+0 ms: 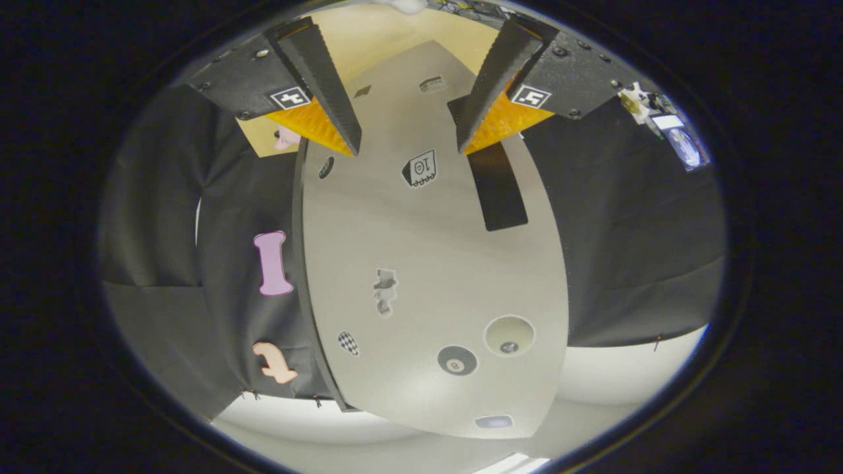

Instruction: Open the shoe cabinet door, grab the shoes and put them into the shoe cabinet, then close the shoe cabinet door.

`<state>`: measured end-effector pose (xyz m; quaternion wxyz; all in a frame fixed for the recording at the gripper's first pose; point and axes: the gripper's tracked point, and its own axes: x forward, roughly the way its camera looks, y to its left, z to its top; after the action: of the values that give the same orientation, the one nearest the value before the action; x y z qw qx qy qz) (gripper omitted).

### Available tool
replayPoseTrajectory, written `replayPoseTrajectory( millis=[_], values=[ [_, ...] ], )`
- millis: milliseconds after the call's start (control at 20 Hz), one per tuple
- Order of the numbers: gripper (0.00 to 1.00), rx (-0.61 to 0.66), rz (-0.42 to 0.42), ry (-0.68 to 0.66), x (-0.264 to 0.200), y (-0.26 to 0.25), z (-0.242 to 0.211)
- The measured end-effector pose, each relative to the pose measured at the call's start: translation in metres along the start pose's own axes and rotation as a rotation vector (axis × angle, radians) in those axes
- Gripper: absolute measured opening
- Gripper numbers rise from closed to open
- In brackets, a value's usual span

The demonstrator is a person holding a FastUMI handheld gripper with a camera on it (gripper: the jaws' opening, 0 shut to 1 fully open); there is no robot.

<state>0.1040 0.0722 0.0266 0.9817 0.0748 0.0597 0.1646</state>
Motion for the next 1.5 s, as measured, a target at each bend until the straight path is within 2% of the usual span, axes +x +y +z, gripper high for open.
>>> replayPoseTrajectory(
  millis=[350,550,800,1150,1500],
  values=[
    [0.96,-0.021,-0.063,-0.001,-0.016,-0.013,-0.007],
    [0.96,-0.03,-0.072,-0.015,-0.024,-0.007,-0.006],
    [0.96,-0.058,-0.114,-0.059,-0.055,0.001,0.003],
    [0.96,-0.056,-0.217,-0.1,-0.1,-0.012,0.005],
    [0.96,-0.048,-0.254,-0.098,-0.129,-0.01,-0.005]
  ],
)
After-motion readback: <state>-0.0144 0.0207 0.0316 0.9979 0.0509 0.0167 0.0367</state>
